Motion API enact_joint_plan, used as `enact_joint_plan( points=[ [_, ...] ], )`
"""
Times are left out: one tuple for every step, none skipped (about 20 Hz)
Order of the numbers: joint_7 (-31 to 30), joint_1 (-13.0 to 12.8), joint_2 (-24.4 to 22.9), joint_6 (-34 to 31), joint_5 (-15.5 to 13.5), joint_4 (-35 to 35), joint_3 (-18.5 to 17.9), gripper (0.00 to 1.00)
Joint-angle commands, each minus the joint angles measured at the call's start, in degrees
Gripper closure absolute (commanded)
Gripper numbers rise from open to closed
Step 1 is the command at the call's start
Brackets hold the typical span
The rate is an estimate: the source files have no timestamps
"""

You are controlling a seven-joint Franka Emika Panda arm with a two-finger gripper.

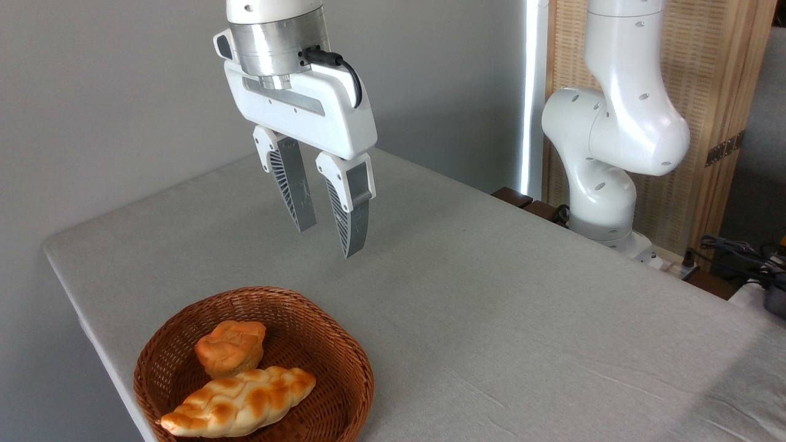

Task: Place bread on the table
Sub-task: 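Lower the open gripper toward the braided bread roll in the basket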

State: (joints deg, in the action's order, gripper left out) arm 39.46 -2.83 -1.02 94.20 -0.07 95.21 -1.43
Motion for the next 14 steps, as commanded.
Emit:
enact_joint_plan(
  points=[
    [0.79,-0.51,0.06,0.72,-0.72,-0.46,-1.73,0.00],
    [0.79,-0.51,0.05,0.72,-0.63,-0.46,-1.74,0.00],
    [0.88,-0.51,0.05,0.72,-0.72,-0.46,-1.74,0.00],
    [0.88,-0.51,0.05,0.72,-0.72,-0.46,-1.74,0.00],
    [0.97,-0.51,0.05,0.72,-0.63,-0.46,-1.74,0.00],
    [0.97,-0.51,0.05,0.72,-0.63,-0.46,-1.74,0.00],
    [0.97,-0.51,0.05,0.72,-0.63,-0.46,-1.74,0.00],
    [0.97,-0.51,0.05,0.64,-0.63,-0.46,-1.74,0.00],
    [0.97,-0.51,0.05,0.64,-0.63,-0.46,-1.74,0.00],
    [0.88,-0.51,0.05,0.63,-0.63,-0.46,-1.74,0.00],
    [0.88,-0.51,0.05,0.46,-0.63,-0.37,-1.74,0.00],
    [0.79,-0.51,0.05,0.46,-0.63,-0.37,-1.83,0.00],
    [0.79,-0.51,0.05,0.63,-0.72,-0.37,-1.74,0.00],
    [0.79,-0.51,0.05,0.90,-0.72,-0.37,-1.74,0.00]
  ],
)
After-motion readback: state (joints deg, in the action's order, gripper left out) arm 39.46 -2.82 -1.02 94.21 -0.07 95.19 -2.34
